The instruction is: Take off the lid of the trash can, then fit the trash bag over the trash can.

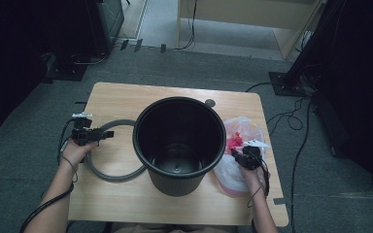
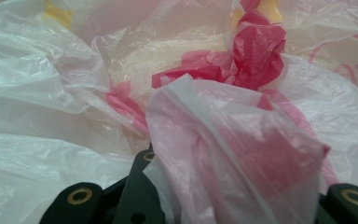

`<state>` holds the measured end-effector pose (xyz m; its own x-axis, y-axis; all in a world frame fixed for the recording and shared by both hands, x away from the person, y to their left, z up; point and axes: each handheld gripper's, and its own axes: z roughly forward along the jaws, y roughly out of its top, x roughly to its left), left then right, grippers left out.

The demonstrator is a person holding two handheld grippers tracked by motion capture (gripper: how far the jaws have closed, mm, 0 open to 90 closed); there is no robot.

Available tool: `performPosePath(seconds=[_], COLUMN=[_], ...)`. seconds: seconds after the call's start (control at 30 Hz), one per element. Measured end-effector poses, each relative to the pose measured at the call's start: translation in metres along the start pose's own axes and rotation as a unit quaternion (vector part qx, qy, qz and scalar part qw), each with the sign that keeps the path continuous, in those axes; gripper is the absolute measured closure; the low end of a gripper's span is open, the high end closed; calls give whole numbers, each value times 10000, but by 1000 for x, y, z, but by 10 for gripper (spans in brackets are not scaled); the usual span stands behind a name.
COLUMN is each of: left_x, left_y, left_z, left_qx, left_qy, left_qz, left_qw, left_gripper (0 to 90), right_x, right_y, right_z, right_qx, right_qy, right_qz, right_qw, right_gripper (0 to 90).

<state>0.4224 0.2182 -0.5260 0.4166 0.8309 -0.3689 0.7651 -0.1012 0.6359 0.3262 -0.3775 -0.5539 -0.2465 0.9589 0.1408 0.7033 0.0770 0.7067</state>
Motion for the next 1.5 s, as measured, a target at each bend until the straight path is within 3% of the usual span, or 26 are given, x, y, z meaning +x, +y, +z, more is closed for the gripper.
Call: performPosePath(seconds=[0.13, 0.4, 0.53, 0.63, 0.73, 0.9, 1.1, 1.4, 1.5], left_x=[1, -6, -10, -12, -13, -14, -16, -14, -16], left_y=[-3, -6, -9, -13, -16, -20, -26, -32, -33], left_z=[1, 5, 8, 9, 9, 11, 11, 9, 9], left_qx=[-10, 18, 79, 67, -65, -42, -2, -87, -78], left_qy=[17, 22, 105, 133, -12, -60, 202, -32, -57], left_qz=[-22, 122, 207, 161, 75, 101, 357, 161, 181], left_qw=[10000, 9999, 9997, 9998, 10000, 9999, 9992, 9998, 9998], left_gripper=[333, 333, 326, 327, 328, 327, 327, 327, 327], right_x=[-1, -7, -7, -8, -10, -14, -15, -13, -13], right_y=[2, 6, 9, 12, 14, 17, 24, 36, 41], right_z=[-4, -11, -13, -15, -18, -23, -30, -42, -47], right_qx=[-11, -4, -9, -34, -51, -94, -104, -161, -186], right_qy=[-27, 97, 83, 74, 87, 156, 213, 311, 341], right_qz=[-70, 186, 137, 124, 166, 257, 311, 402, 451], right_qw=[10000, 9998, 9999, 9999, 9998, 9995, 9992, 9986, 9982], right_gripper=[783, 782, 782, 781, 780, 780, 779, 778, 778])
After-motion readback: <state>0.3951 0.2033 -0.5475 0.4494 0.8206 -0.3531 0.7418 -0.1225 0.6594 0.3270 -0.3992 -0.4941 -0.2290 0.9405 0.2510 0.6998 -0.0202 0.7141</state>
